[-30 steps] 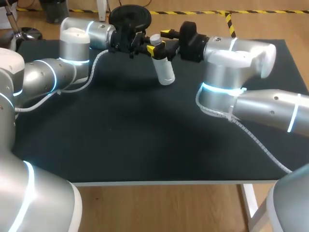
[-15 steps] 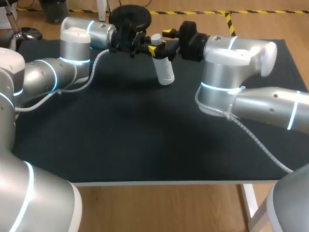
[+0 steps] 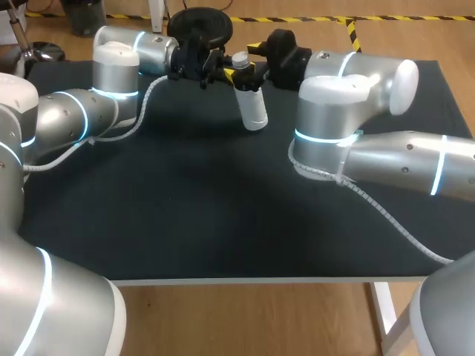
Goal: Unscrew the bottle cap
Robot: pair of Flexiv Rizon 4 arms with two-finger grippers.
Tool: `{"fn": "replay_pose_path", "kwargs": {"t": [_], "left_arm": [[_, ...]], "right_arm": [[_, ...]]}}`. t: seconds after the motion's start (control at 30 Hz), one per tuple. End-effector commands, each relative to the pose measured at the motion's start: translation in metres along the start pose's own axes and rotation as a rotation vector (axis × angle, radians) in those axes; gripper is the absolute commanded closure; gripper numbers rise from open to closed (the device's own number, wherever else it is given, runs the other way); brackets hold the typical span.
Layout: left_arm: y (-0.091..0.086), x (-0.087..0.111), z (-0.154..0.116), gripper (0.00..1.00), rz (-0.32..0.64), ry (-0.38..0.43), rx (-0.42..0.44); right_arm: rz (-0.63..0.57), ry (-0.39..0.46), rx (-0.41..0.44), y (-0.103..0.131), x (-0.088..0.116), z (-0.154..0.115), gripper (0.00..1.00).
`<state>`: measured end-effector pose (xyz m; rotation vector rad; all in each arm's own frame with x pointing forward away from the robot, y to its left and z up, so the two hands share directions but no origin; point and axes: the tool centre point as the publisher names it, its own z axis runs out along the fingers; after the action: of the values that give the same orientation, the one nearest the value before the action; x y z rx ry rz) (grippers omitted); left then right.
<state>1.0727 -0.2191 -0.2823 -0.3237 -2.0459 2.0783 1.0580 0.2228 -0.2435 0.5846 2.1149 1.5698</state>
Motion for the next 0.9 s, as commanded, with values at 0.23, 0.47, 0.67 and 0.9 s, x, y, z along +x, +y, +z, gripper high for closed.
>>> {"fn": "replay_pose_path", "kwargs": {"t": [0.23, 0.47, 0.67, 0.9], "left_arm": [[0.0036, -0.0083, -0.001, 1.0, -0.002, 0.144, 0.006], [0.0036, -0.0083, -0.001, 1.0, -0.002, 0.144, 0.006], [0.0036, -0.0083, -0.001, 1.0, -0.002, 0.144, 0.006], [0.0036, -0.0083, -0.001, 1.0, -0.002, 0.144, 0.006]], "right_arm": [[0.032, -0.008, 0.003, -0.0048, -0.0071, 0.0098, 0.0], [0.044, -0.009, -0.002, -0.0057, -0.0088, 0.01, 0.0], [0.048, -0.009, -0.002, -0.007, -0.0083, 0.0098, 0.66], [0.047, -0.006, -0.018, -0.0064, -0.0076, 0.0056, 1.0]]}}
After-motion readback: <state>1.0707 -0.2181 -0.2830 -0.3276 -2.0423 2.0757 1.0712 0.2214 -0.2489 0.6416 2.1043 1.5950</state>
